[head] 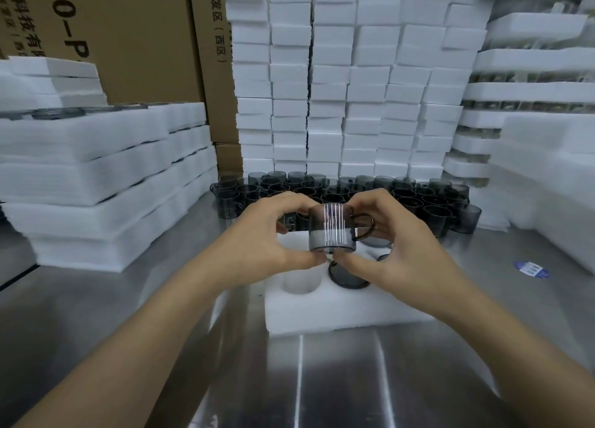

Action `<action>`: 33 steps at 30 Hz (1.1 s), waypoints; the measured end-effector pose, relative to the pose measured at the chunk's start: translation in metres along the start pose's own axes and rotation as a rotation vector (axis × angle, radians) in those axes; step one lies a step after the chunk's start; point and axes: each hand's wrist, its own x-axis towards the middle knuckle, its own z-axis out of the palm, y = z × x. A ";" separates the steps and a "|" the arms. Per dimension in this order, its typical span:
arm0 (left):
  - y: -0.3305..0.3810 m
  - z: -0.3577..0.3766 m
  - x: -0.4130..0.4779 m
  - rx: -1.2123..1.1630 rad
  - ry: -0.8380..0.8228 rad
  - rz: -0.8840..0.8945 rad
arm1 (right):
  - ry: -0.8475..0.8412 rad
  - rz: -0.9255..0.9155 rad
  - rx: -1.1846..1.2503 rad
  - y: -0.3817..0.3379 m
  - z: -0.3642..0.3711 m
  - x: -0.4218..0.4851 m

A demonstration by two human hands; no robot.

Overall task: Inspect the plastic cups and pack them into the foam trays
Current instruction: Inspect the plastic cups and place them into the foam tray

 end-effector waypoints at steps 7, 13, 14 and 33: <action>0.003 0.001 -0.001 0.036 -0.001 0.007 | 0.011 -0.066 -0.118 0.000 -0.004 0.001; 0.006 -0.001 -0.001 0.001 -0.036 0.029 | -0.035 -0.066 -0.196 0.003 -0.002 0.001; 0.006 -0.001 -0.001 -0.005 -0.051 0.028 | -0.033 -0.069 -0.199 0.003 -0.002 0.001; 0.003 -0.027 -0.003 -0.257 -0.021 -0.322 | -0.002 0.029 -0.234 0.016 -0.004 -0.001</action>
